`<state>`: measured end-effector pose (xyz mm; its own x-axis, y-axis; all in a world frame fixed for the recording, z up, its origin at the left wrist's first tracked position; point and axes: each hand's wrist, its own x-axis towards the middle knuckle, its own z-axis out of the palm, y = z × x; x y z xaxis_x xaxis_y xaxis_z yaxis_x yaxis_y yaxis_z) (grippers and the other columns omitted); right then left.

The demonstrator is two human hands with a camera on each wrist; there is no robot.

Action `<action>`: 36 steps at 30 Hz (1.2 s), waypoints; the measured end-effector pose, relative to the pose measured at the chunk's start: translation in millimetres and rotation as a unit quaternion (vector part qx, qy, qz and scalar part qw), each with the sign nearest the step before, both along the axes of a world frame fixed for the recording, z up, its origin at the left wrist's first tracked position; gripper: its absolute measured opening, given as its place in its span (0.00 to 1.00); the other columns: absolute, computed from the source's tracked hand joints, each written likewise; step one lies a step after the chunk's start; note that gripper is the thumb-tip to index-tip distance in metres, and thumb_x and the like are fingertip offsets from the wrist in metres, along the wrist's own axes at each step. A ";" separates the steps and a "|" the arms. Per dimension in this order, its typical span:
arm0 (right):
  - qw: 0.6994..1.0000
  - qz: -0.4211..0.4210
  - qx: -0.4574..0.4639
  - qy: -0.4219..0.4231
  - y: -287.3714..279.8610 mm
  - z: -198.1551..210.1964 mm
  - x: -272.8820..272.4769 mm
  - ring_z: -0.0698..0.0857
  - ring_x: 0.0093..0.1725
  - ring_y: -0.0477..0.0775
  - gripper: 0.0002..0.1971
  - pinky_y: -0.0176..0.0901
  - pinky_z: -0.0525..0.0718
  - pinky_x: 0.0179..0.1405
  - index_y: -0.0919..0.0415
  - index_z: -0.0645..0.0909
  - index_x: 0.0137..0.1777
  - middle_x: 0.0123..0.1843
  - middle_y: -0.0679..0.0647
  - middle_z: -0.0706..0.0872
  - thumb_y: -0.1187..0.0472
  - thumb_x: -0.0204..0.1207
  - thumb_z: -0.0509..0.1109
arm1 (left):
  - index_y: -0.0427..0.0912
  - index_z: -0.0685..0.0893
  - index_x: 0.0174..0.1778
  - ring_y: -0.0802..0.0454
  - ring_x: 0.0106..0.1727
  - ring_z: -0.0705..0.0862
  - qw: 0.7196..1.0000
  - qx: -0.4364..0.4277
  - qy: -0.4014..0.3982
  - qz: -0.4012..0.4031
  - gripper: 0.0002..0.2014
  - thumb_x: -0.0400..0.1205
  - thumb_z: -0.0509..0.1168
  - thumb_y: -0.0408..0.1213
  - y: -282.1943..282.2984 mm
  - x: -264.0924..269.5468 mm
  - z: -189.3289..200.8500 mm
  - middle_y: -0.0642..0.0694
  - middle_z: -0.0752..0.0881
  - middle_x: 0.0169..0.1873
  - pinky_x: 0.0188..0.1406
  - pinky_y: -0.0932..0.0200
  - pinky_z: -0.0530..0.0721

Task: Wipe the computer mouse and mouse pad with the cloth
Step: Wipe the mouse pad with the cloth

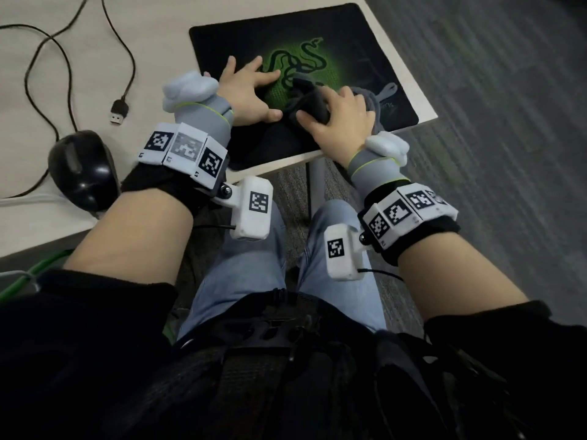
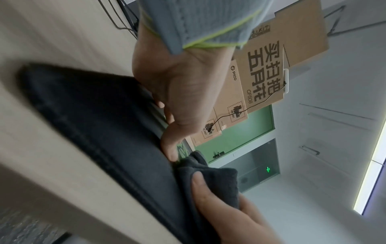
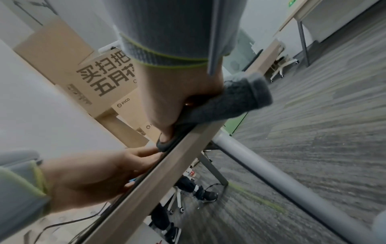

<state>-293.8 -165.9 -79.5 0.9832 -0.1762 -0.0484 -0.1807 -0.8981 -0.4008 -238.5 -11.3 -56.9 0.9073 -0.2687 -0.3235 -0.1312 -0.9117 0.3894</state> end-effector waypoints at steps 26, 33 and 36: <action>0.993 0.068 -0.042 0.087 3.5 13.0 13.4 0.63 0.77 0.67 0.27 0.60 0.62 0.73 0.47 0.65 0.76 0.75 0.62 0.67 0.41 0.78 0.61 | 0.62 0.65 0.77 0.48 0.85 0.41 0.998 -0.059 -0.029 0.023 0.32 0.77 0.68 0.42 2.9 -3.2 -10.0 0.56 0.54 0.83 0.81 0.37 0.34; 0.997 0.041 -0.005 0.070 -10.2 11.8 18.8 0.65 0.76 0.65 0.27 0.57 0.64 0.72 0.46 0.69 0.74 0.74 0.61 0.70 0.40 0.77 0.62 | 0.60 0.64 0.78 0.48 0.85 0.39 0.998 -0.064 -0.004 0.019 0.32 0.78 0.68 0.44 6.7 -3.8 -8.8 0.56 0.52 0.83 0.80 0.37 0.32; 0.997 -0.036 -0.015 0.059 -38.3 15.8 28.9 0.66 0.75 0.67 0.27 0.56 0.64 0.73 0.51 0.69 0.74 0.74 0.64 0.69 0.41 0.78 0.61 | 0.59 0.65 0.78 0.47 0.85 0.41 0.998 -0.052 0.003 0.028 0.34 0.77 0.70 0.45 1.2 -4.0 0.0 0.55 0.53 0.83 0.80 0.37 0.35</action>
<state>-264.9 -204.2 -63.7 0.9554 -0.2503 -0.1568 -0.2905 -0.8925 -0.3451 -242.5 -10.0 -56.9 0.9197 -0.2500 -0.3028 -0.0781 -0.8722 0.4829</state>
